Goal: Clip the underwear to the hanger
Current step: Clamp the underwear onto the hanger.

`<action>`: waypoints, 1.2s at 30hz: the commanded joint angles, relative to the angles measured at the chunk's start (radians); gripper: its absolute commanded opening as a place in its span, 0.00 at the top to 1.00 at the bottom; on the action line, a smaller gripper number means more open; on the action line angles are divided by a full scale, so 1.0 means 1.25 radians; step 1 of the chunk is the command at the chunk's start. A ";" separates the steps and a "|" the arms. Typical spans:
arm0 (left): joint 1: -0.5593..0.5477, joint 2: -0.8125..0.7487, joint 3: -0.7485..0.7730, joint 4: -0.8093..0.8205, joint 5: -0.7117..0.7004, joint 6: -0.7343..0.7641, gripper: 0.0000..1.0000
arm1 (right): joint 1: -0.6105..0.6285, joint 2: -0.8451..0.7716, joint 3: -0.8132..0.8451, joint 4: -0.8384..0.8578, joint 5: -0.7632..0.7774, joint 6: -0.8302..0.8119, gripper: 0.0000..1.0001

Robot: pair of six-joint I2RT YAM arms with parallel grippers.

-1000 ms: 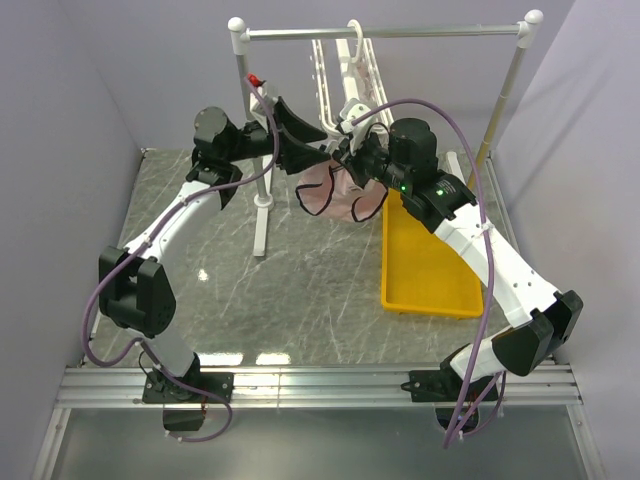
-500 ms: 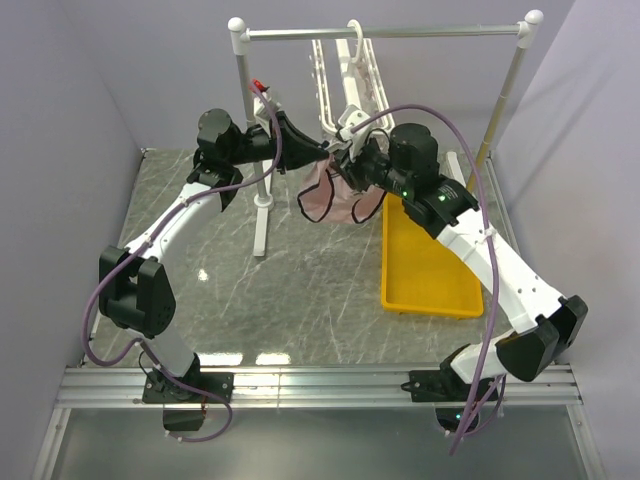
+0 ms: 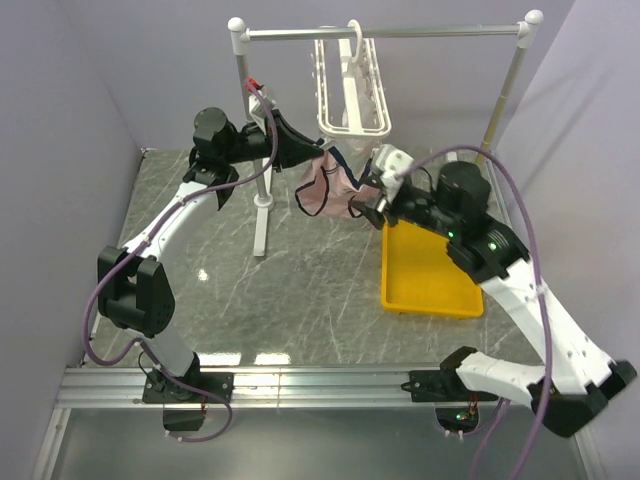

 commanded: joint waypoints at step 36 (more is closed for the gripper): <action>0.086 0.013 0.059 -0.021 0.049 0.011 0.32 | -0.325 0.173 -0.033 0.258 -0.408 0.017 0.58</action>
